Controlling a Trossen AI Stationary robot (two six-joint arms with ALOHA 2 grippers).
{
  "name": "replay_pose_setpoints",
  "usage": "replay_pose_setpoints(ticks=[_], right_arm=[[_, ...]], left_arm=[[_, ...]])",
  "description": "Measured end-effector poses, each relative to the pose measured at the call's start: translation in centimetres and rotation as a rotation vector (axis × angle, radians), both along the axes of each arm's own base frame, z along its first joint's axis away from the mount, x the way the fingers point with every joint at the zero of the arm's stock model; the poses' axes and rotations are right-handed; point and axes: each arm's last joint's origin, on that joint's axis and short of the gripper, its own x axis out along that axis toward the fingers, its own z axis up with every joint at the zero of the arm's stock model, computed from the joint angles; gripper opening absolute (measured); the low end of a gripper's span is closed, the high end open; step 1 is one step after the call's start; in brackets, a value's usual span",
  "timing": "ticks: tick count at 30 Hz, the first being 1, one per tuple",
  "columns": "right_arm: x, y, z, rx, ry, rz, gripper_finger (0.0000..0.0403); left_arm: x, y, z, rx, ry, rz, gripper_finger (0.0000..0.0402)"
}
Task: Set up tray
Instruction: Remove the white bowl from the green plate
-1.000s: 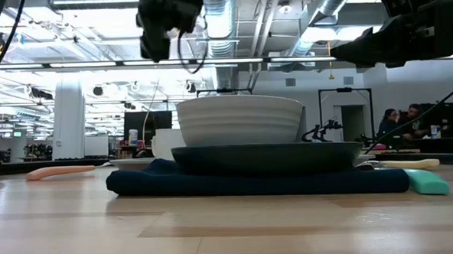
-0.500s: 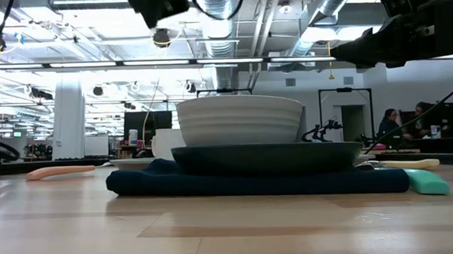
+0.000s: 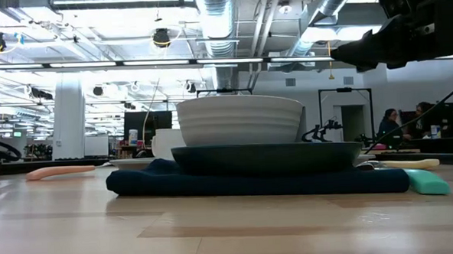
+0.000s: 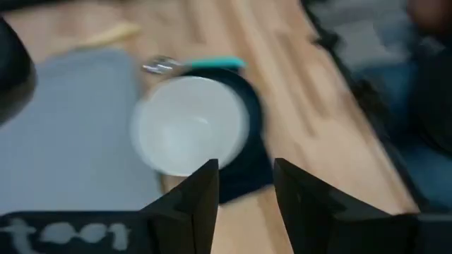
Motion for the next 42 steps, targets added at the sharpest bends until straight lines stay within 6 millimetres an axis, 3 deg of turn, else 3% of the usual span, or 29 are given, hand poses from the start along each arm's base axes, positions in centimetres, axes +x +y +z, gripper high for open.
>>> replay_pose_setpoints(ticks=[5,8,12,29,38,42], right_arm=[[0.0,0.0,0.0,0.028,0.001,-0.003,0.0102],[0.0,0.0,0.0,0.028,0.001,-0.003,0.0102],[0.0,0.0,0.0,0.044,0.001,-0.006,0.0102],[0.0,0.0,0.0,0.043,0.001,-0.007,0.0102],[0.0,0.0,0.0,0.043,0.001,-0.007,0.0102],[0.0,0.0,0.0,0.043,0.001,-0.007,0.0102]], left_arm=[[-3.9,1.7,-5.3,-0.077,-0.263,0.225,0.0125],[-5.0,2.0,-8.2,-0.167,-0.407,0.253,0.0125],[-5.5,2.0,-10.3,-0.245,-0.556,0.256,0.0125],[-4.6,1.9,-11.3,-0.195,-0.547,0.239,0.0125],[-1.7,1.5,-13.8,-0.026,-0.484,0.189,0.0125],[-0.4,1.3,-13.9,0.027,-0.463,0.195,0.0125]])
